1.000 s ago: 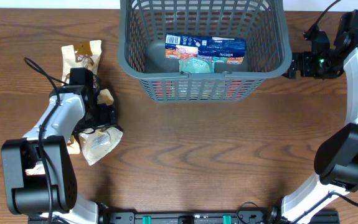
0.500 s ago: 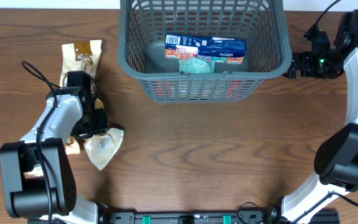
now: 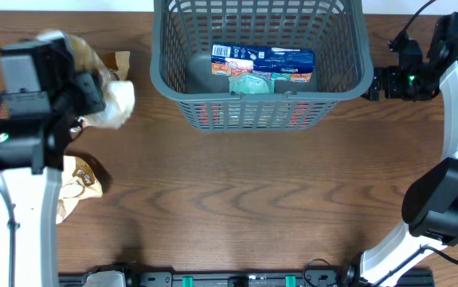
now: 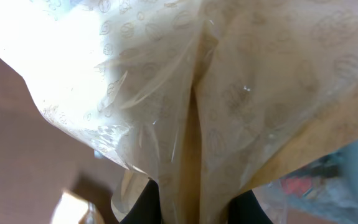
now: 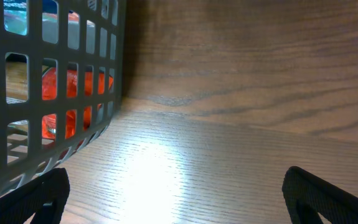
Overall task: Pack container
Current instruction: 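Lift the tan pouch with the left gripper and release it into basket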
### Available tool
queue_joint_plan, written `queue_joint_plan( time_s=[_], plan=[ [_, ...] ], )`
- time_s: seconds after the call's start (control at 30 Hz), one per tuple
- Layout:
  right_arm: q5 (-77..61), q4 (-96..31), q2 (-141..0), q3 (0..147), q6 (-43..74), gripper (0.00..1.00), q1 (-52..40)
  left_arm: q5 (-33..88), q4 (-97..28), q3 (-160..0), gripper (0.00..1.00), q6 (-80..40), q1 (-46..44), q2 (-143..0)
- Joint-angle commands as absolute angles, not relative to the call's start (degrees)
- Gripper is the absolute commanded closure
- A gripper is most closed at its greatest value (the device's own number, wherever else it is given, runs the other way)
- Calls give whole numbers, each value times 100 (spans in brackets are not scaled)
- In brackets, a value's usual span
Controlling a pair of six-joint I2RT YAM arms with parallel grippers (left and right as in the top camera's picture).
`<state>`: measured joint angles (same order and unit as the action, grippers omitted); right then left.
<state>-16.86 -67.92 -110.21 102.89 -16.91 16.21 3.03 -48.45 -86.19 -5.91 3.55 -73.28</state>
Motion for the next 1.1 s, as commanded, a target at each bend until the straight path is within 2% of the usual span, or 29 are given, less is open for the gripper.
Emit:
queue_joint_plan(
  time_s=[0.0,0.37,0.6,0.83,1.07],
  plan=[
    [-1673,-6792,-10971,10289,-1632,1,1529,370,-4711,-9190,94,-255,71,-7509],
    [-1651,-6796,-10971,10289,-1634,1,1533,370,-3505,-11660,94,1490,-1535,-9286],
    [-1651,-6805,-10971,10289,-1632,1,1533,416,-2687,-11841,94,3094,-2491,-10221],
    [-1653,-6818,-10971,10289,-1632,1,1533,436,-3651,-11837,94,4434,-3114,-11041],
    [-1653,-6858,-10971,10291,-1632,1,1533,427,-5068,-11837,94,5428,-3208,-11734]
  ],
)
